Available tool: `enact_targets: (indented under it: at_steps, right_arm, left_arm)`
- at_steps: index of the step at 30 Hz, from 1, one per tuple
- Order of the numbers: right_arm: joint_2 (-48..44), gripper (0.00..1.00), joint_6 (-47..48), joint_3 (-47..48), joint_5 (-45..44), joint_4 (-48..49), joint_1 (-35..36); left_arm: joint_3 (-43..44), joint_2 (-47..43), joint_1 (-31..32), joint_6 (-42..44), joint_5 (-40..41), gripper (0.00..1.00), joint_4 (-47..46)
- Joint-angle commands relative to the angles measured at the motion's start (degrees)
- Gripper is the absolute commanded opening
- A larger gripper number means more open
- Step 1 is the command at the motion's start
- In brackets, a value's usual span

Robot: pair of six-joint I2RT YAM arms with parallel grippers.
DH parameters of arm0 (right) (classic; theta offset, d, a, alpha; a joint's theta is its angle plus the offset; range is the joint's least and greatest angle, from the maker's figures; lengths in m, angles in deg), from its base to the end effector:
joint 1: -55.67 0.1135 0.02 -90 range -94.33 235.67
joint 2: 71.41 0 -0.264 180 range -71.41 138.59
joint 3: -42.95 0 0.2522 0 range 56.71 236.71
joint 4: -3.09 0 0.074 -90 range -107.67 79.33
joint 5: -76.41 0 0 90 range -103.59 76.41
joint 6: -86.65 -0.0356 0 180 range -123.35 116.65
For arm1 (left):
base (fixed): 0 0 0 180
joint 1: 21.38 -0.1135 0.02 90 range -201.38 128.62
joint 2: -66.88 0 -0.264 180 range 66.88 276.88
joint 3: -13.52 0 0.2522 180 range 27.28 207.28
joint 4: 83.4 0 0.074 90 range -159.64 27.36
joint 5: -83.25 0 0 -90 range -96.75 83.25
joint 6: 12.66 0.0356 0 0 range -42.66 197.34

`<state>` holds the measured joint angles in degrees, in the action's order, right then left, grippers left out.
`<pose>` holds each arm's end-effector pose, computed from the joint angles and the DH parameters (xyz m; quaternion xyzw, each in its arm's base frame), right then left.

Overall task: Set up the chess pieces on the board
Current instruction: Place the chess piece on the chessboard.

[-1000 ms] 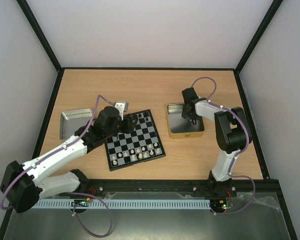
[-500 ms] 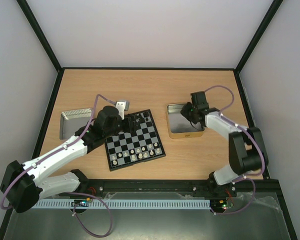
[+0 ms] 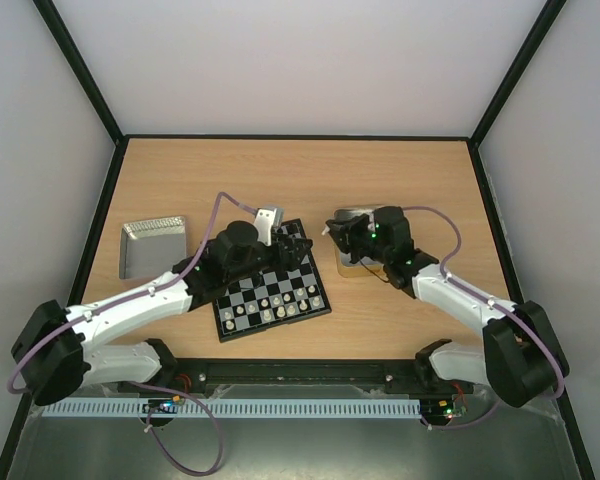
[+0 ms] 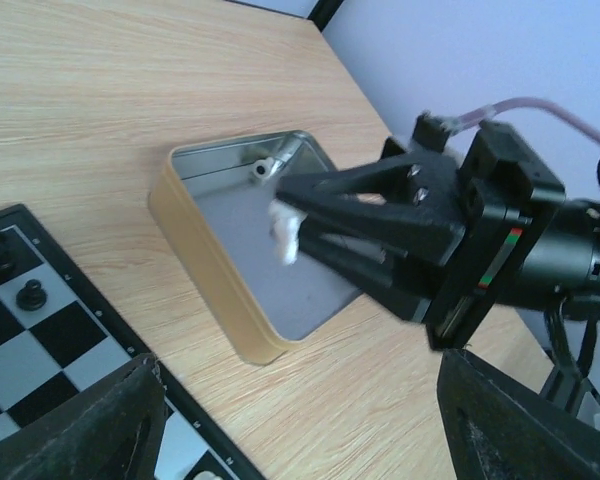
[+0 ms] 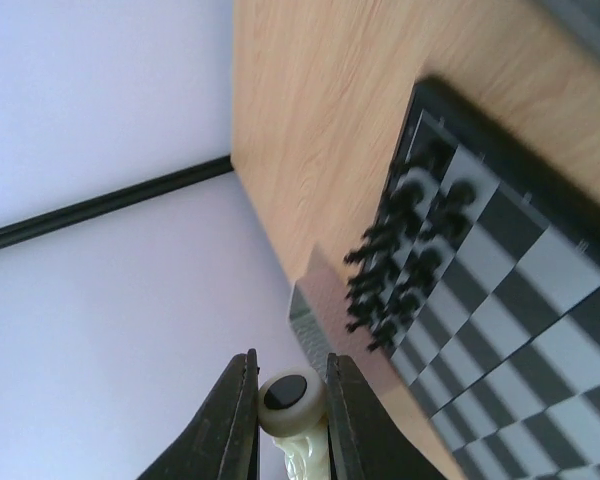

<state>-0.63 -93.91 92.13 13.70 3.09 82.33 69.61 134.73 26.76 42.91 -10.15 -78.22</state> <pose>0.2302 0.1339 0.2311 0.3128 0.7521 0.5679 0.1179 0.1800 -0.2041 0.2747 0.1134 0.7953 -0.4105 0.4314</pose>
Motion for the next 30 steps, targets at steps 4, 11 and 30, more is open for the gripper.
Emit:
enact_targets:
  at_steps: [4,11,30]
  right_arm:
    - [-0.83,0.07,-15.2,-2.44,-0.22,11.19,6.91]
    - [-0.82,0.07,-18.78,-2.63,-0.2,13.49,7.86]
    - [-0.3,0.08,-22.11,-2.85,3.67,15.71,7.97]
  left_arm:
    - [-1.37,1.67,1.6,-5.54,5.88,0.67,-7.98]
    - [-2.1,3.75,2.7,-7.06,7.89,0.55,-10.68]
    - [-1.86,7.17,3.05,4.55,9.57,0.3,-16.43]
